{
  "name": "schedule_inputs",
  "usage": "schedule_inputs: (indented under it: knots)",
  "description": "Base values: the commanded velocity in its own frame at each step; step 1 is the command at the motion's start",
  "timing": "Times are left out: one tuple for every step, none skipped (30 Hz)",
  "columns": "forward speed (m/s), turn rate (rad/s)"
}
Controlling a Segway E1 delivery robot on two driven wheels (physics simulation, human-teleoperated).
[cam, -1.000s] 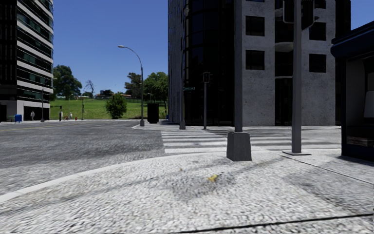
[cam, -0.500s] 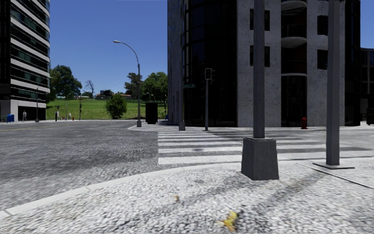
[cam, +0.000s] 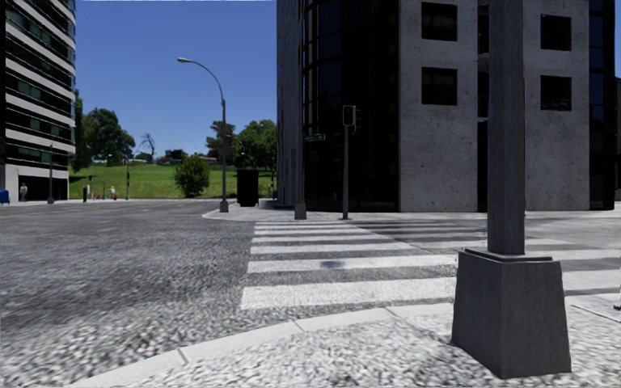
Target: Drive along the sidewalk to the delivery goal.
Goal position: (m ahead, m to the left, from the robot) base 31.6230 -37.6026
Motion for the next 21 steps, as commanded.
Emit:
schedule_inputs:
  knots:
    - [2.0, -0.01]
    - [2.0, -0.02]
    - [2.0, -0.02]
    - [2.0, -0.06]
    - [2.0, -0.13]
    - [2.0, -0.2]
    - [2.0, -0.21]
    - [2.0, -0.21]
    - [2.0, -0.22]
    - [2.0, -0.22]
    - [2.0, -0.22]
    - [2.0, -0.22]
    - [2.0, -0.22]
    - [2.0, -0.23]
    - [2.0, -0.23]
    - [2.0, -0.23]
    - [2.0, -0.23]
    - [2.0, -0.23]
    - [2.0, -0.23]
    - [2.0, -0.23]
    - [1.85, -0.23]
